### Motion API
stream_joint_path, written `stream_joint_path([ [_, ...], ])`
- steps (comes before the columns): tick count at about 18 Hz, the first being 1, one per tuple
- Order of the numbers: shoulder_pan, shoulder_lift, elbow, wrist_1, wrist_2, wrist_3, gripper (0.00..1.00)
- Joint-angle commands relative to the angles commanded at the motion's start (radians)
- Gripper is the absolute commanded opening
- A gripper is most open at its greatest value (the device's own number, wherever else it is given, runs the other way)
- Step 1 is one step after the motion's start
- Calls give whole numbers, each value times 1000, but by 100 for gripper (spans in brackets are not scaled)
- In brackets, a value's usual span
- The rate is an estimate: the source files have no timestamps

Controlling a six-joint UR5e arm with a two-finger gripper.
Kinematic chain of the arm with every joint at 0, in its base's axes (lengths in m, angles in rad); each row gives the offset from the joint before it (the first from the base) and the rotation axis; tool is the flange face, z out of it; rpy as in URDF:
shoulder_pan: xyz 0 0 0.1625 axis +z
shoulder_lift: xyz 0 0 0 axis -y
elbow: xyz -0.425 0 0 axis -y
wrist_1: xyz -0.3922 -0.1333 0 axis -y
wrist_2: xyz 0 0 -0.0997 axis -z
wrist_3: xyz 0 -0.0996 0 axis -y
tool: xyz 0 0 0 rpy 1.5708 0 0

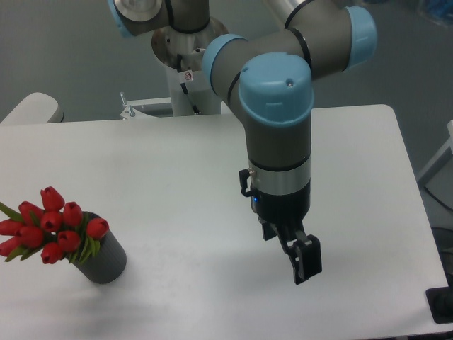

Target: Insert the flowers into the vase

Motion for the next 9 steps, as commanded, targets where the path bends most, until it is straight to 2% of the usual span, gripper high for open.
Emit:
stream_joint_path([
  [9, -5, 0, -5, 0, 0, 6, 100],
])
